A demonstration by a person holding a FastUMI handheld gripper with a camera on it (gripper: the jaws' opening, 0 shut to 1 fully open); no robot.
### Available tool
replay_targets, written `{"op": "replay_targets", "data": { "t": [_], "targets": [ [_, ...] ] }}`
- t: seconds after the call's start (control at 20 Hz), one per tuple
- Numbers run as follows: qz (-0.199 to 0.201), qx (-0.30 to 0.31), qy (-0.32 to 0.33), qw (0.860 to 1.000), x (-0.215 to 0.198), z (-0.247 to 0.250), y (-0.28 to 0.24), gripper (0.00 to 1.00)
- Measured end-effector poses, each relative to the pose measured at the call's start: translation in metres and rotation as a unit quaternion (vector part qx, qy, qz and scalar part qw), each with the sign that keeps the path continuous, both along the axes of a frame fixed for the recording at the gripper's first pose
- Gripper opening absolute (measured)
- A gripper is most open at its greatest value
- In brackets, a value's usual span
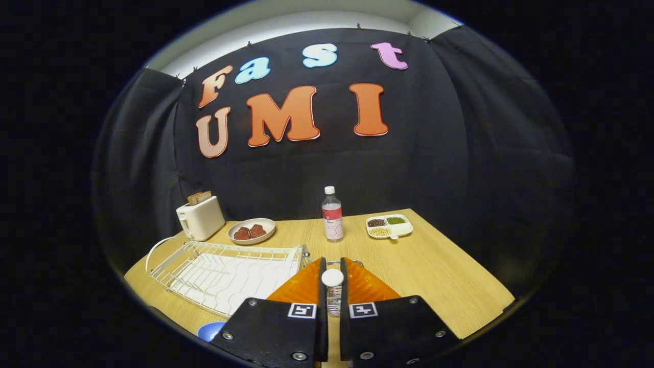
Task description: Take the plate from the dish rack, then take the spoon from the basket and place it into the plate.
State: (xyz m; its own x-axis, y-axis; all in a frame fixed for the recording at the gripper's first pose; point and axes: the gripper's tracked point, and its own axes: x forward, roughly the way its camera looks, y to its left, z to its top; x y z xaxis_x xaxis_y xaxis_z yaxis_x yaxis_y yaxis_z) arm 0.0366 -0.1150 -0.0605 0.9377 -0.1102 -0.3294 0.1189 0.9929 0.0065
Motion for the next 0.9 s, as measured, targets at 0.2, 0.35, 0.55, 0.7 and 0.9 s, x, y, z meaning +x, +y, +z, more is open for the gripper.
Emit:
{"op": "replay_targets", "data": {
  "t": [0.2,0.35,0.55,0.7,0.9],
  "targets": [
    [0.039,0.017,-0.011,0.999,-0.024,0.026,0.027,0.09],
    [0.079,0.038,-0.014,0.996,-0.045,0.04,0.05,0.09],
    [0.129,0.055,-0.011,0.99,-0.068,0.044,0.074,0.09],
    [0.156,0.058,-0.005,0.986,-0.077,0.032,0.089,0.09],
    [0.191,0.056,0.007,0.98,-0.094,0.009,0.104,0.09]
  ]
}}
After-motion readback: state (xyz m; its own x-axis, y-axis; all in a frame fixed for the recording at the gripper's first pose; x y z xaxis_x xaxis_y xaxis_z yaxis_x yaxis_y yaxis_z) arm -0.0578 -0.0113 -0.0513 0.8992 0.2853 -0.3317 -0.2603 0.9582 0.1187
